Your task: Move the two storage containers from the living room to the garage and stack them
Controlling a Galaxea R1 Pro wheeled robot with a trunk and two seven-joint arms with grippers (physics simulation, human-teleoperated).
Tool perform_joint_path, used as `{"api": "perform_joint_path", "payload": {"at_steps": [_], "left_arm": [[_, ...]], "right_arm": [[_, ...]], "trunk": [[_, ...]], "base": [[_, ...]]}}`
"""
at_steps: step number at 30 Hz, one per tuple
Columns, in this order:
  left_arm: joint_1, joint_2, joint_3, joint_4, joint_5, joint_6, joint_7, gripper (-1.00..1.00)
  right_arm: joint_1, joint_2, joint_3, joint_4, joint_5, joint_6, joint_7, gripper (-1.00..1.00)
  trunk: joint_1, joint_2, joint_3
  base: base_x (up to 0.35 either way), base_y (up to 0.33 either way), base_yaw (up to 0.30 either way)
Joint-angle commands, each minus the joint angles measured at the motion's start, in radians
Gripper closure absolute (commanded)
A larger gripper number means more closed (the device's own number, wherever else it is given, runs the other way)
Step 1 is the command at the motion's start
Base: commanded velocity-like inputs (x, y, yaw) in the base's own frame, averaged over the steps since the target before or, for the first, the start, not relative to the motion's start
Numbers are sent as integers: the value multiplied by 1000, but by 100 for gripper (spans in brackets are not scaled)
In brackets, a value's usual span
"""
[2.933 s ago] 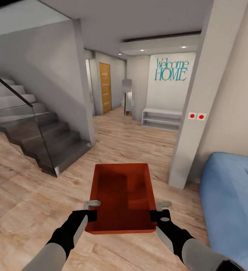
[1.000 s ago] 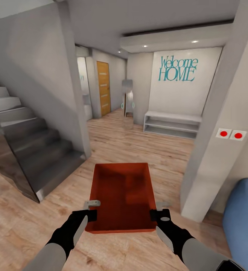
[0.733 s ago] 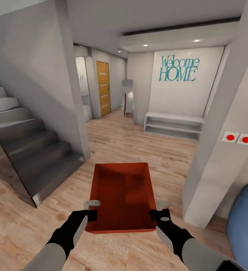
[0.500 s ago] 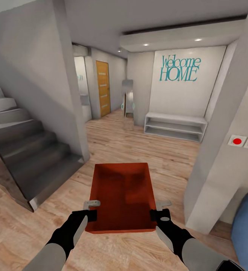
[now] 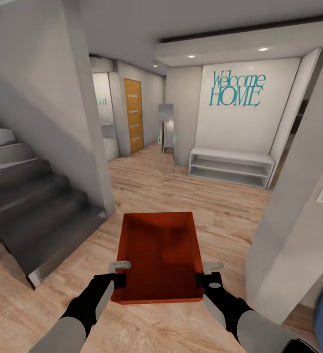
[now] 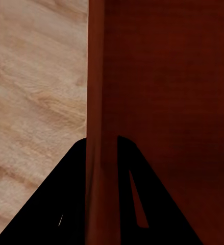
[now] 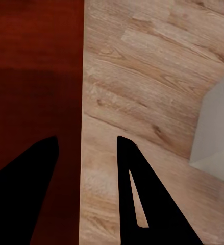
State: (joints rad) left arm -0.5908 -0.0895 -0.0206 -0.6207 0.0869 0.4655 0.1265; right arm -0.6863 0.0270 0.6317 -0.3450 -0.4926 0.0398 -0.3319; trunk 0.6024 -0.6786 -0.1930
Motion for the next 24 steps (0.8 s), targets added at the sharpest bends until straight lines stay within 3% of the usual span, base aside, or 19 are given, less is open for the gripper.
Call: {"api": "perform_joint_path", "payload": {"at_steps": [1,24], "left_arm": [[-1,-1,27,-5,-30,8,28,100],[-1,-1,27,-5,-29,8,28,100]], "right_arm": [[0,19,-1,-3,-14,5,-6,100],[-1,19,-1,-3,-12,5,-6,100]], "trunk": [[1,-1,-2],[1,-1,-2]], "base": [[323,0,0],[323,0,0]]}}
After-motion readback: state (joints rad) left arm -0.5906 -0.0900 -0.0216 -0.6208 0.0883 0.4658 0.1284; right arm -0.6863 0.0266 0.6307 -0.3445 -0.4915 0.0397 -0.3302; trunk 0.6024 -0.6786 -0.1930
